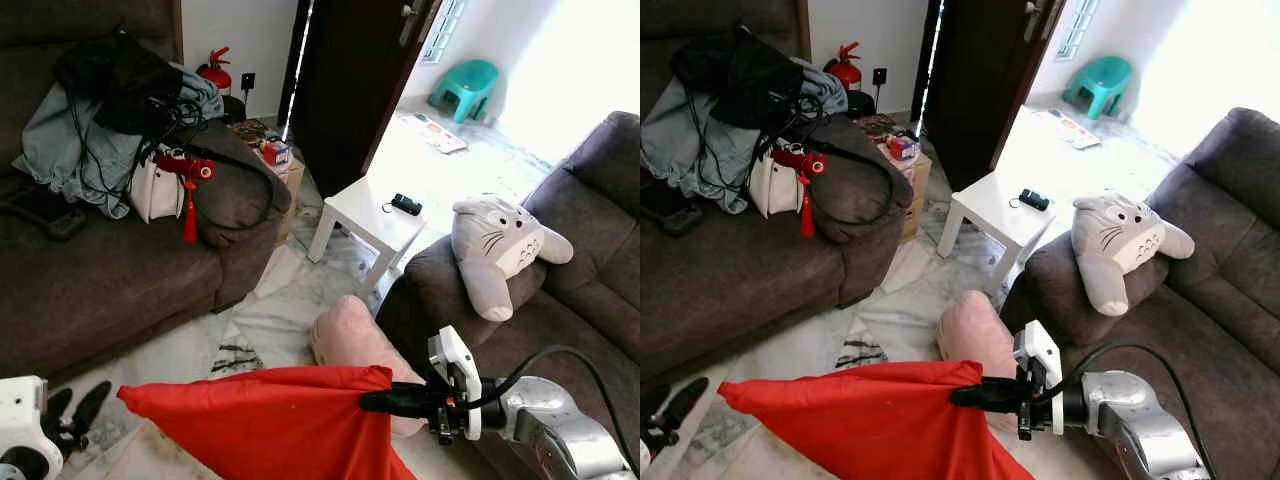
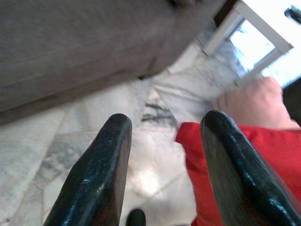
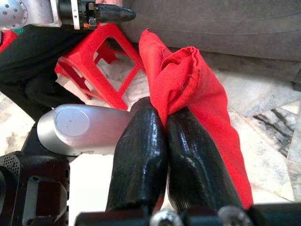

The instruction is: Move the pillow to the sofa from floor

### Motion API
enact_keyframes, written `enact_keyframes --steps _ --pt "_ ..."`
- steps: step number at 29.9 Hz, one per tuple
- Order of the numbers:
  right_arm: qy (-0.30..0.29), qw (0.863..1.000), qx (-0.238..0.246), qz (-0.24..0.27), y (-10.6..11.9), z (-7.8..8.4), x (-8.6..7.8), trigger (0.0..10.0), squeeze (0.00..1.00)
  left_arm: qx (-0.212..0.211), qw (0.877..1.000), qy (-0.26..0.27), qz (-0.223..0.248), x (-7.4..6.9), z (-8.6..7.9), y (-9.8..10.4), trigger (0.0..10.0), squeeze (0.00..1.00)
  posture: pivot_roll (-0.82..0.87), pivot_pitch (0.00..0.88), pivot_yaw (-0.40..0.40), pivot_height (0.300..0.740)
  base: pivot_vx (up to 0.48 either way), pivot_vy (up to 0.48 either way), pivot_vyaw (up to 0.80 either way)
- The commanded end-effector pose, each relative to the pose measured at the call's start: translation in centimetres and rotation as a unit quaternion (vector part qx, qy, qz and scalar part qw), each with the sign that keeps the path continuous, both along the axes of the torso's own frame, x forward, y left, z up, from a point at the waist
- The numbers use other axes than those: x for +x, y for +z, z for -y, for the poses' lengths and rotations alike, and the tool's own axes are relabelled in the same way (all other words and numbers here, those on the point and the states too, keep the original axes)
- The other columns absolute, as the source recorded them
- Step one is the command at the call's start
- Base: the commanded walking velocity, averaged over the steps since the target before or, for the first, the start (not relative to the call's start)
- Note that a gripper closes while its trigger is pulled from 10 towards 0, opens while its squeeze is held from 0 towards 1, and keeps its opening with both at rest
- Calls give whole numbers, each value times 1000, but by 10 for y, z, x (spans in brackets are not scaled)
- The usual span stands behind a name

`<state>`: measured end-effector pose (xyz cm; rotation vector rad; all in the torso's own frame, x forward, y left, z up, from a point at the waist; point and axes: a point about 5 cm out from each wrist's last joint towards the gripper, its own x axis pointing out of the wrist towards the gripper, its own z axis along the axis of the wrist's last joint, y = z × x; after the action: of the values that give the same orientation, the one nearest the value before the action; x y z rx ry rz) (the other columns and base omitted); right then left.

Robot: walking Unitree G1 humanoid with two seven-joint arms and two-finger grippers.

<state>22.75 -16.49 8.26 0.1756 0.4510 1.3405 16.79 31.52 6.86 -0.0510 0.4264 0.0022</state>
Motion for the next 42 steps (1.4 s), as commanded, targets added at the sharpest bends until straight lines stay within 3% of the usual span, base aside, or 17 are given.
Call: enact_keyframes --steps 1,9,15,25,27,28,29,33,34,36,38,39,42 --pt "-8 999 19 44 14 3 11 0 0 6 999 -45 -12 2 16 -1 10000 0 322 27 -244 740 0 0 0" --pt "-15 998 44 37 6 -14 1 0 0 2 998 -64 -11 0 21 1 10000 0 336 36 -172 740 0 0 0" --pt "-34 997 64 28 -1 -23 -10 0 0 12 992 -124 -31 7 22 12 10000 0 330 42 -102 740 0 0 0" --pt "-45 996 72 27 -2 -26 -16 0 0 17 986 -162 -45 9 22 19 10000 0 309 51 -84 740 0 0 0" --pt "-46 996 73 28 0 -23 -16 0 0 -27 989 -144 -29 10 21 20 10000 0 308 53 -89 740 0 0 0" --pt "-46 996 73 28 2 -20 -15 0 0 -89 988 -125 -5 10 20 23 10000 0 306 55 -101 740 0 0 0" --pt "-45 996 72 29 3 -19 -15 0 0 -106 987 -116 8 10 19 25 10000 0 303 56 -106 740 0 0 0" --pt "-44 996 69 30 4 -16 -13 0 0 -137 986 -94 28 11 15 27 10000 0 304 61 -117 740 0 0 0" --pt "-41 997 63 33 5 -15 -11 0 0 -167 983 -57 53 11 6 27 10000 0 304 58 -126 740 0 0 0" --pt "-40 997 62 34 5 -14 -10 0 0 -175 982 -47 60 12 4 27 10000 0 301 58 -132 740 0 0 0" --pt "-37 997 62 35 7 -14 -9 0 0 -181 980 5 82 12 -9 27 10000 0 303 56 -139 740 0 0 0" --pt "-34 997 61 37 9 -14 -7 0 0 -188 975 64 97 12 -22 24 10000 0 301 54 -144 740 0 0 0" --pt "-32 997 59 38 9 -14 -6 0 0 -194 971 94 105 12 -28 23 10000 0 296 49 -149 740 0 0 0"
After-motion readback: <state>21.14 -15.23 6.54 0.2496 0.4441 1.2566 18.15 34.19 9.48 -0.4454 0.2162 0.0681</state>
